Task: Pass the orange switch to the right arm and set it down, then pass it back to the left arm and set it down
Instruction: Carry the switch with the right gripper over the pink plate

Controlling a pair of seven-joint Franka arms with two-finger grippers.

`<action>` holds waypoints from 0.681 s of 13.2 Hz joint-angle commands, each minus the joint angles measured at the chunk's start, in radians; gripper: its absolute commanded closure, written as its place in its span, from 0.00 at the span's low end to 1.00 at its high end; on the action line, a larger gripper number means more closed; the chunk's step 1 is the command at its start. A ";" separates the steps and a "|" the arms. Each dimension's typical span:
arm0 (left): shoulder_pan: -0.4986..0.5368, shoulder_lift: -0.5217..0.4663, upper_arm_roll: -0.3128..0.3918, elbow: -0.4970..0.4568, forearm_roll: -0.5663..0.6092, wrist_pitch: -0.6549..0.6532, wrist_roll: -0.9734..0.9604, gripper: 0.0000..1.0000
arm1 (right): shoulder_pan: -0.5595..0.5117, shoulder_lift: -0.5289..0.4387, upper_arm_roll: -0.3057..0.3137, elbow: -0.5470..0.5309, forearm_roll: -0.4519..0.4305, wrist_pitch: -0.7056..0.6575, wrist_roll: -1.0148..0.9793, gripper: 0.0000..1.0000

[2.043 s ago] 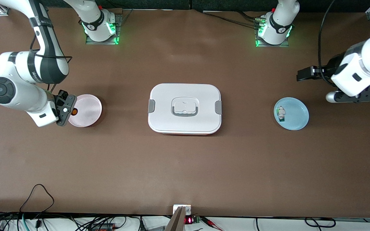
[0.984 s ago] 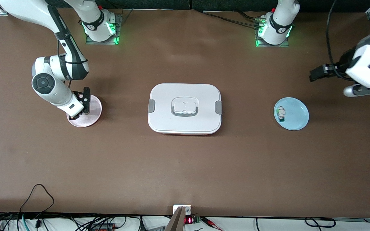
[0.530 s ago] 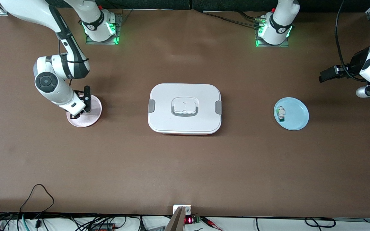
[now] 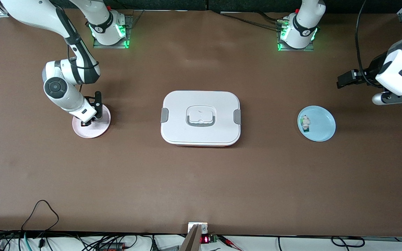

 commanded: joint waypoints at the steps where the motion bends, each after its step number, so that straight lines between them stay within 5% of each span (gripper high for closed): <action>1: 0.010 -0.008 0.007 0.001 -0.011 0.005 0.036 0.00 | -0.036 -0.003 0.014 -0.029 -0.018 0.037 0.003 0.33; 2: 0.010 -0.008 0.007 0.000 -0.011 0.003 0.036 0.00 | -0.040 -0.006 0.014 -0.028 -0.015 0.034 0.005 0.00; 7: 0.009 -0.007 0.007 -0.008 0.011 0.070 0.049 0.00 | -0.039 -0.026 0.017 0.010 -0.004 0.029 0.149 0.00; 9: 0.007 -0.001 0.007 -0.009 0.009 0.110 0.079 0.00 | -0.039 -0.028 0.063 0.064 0.010 -0.013 0.205 0.00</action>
